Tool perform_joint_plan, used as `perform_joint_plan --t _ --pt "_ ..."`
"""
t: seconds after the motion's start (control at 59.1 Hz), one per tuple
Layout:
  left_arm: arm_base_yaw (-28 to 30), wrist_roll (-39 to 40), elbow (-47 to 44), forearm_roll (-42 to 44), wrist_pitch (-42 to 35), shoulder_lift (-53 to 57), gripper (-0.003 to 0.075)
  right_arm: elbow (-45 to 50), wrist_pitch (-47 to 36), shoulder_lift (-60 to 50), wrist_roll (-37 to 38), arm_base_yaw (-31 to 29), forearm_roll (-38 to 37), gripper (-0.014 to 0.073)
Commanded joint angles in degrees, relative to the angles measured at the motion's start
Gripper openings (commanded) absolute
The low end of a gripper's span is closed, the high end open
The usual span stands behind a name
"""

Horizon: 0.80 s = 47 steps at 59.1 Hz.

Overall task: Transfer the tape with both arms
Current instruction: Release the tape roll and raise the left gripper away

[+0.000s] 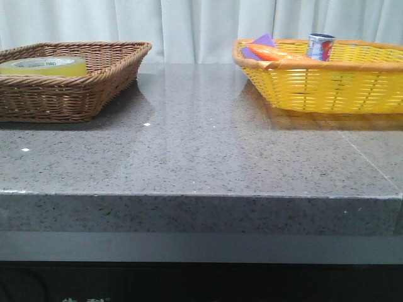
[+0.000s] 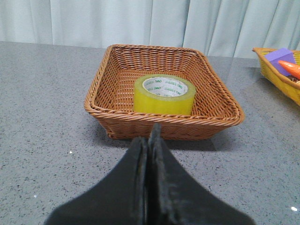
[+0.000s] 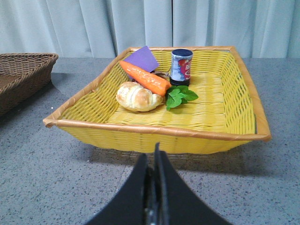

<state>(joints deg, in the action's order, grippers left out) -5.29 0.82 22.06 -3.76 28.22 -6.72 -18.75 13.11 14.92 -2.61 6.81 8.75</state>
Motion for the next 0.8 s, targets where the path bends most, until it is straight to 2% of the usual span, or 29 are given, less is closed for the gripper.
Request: perform_joint_plan --t 0.0,0.271,0.356,0.643,0.779 --pt "-0.1 -0.1 1.1 -0.7 -4.5 -0.4 -0.002 -1.5 -4.7 0.4 -0.4 -0.3 -0.4 -0.0121" --pt "2.0 -0.1 -7.6 -0.7 -5.6 8.5 -0.002 -1.5 -4.7 0.4 -0.4 -0.3 -0.4 -0.0121" --pt "2.0 -0.1 -10.4 -0.7 -7.8 8.1 -0.002 -1.5 -4.6 0.4 -0.4 -0.3 -0.4 -0.0121" --pt "2.0 -0.1 -22.1 -0.7 -23.5 8.2 -0.002 -1.5 -4.5 0.4 -0.4 -0.3 -0.4 -0.0121" --pt "2.0 -0.1 -24.9 -0.7 -25.0 8.2 -0.002 -1.5 -4.5 0.4 -0.4 -0.3 -0.4 -0.0121"
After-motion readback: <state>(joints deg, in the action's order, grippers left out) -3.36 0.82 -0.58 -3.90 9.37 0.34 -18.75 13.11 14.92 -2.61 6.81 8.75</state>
